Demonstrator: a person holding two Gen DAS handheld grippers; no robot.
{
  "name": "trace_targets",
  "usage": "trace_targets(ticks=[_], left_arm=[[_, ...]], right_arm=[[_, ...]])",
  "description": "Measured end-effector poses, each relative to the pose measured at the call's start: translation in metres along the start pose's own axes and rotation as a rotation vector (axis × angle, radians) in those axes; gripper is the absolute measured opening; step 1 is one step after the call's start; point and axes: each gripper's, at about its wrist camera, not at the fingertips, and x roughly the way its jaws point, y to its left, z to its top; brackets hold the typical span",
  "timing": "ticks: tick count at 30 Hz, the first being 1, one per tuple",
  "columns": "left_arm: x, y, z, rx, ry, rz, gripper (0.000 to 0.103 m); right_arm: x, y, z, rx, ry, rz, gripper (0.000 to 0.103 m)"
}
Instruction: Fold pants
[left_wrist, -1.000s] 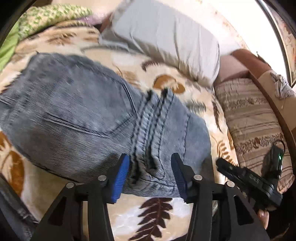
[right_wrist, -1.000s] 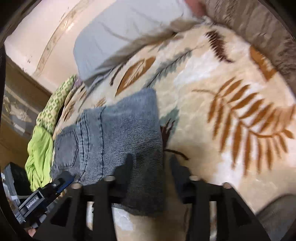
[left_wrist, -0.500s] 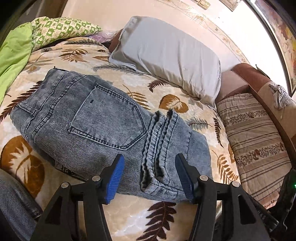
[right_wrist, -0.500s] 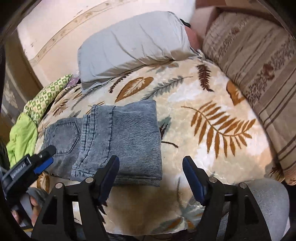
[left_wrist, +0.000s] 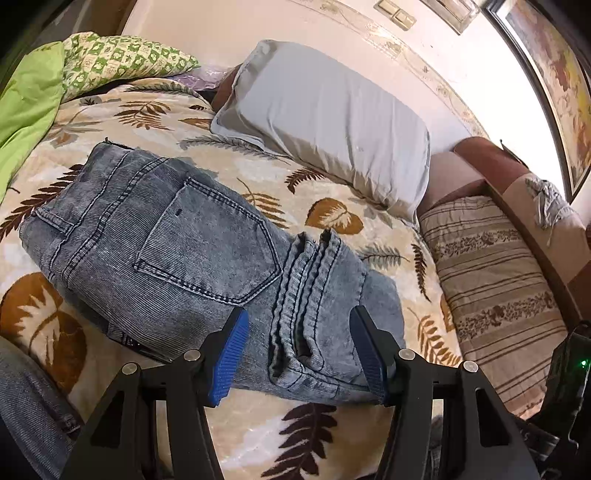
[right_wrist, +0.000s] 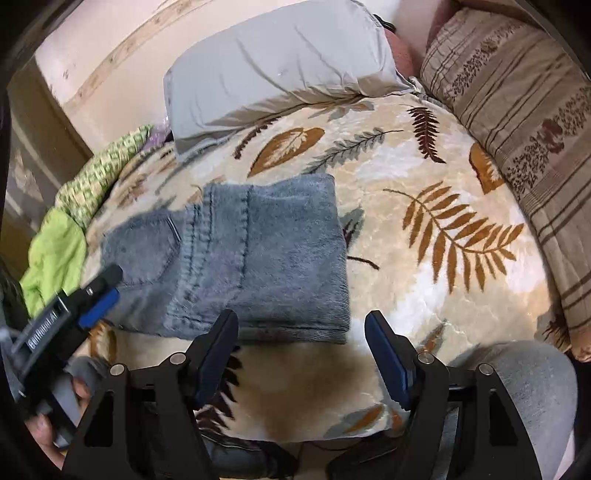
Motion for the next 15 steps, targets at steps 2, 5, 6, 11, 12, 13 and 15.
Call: trace_targets(ticks=[2,5,6,11,12,13,15], left_arm=[[0.001,0.002,0.001,-0.010,0.003,-0.008,0.057],[0.004,0.002,0.002,-0.012,0.007,-0.013,0.057],[0.004,0.002,0.002,-0.013,0.008,-0.014,0.057],[0.006,0.003,0.004,-0.018,0.005,-0.014,0.057],[0.007,0.004,0.005,-0.020,0.004,-0.013,0.057],[0.007,0.004,0.005,-0.021,0.004,-0.013,0.057],[0.007,0.006,0.007,-0.029,0.000,-0.013,0.057]], right_arm=[[-0.004,0.004,0.003,-0.013,-0.014,0.008,0.073],[-0.009,0.012,0.005,-0.047,-0.041,0.009,0.073],[-0.010,0.014,0.006,-0.049,-0.047,0.015,0.073],[-0.006,0.015,0.008,-0.043,-0.048,0.001,0.074],[-0.006,0.016,0.008,-0.046,-0.057,-0.002,0.074],[-0.007,0.017,0.007,-0.049,-0.059,-0.001,0.074],[-0.009,0.019,0.008,-0.052,-0.066,0.006,0.074]])
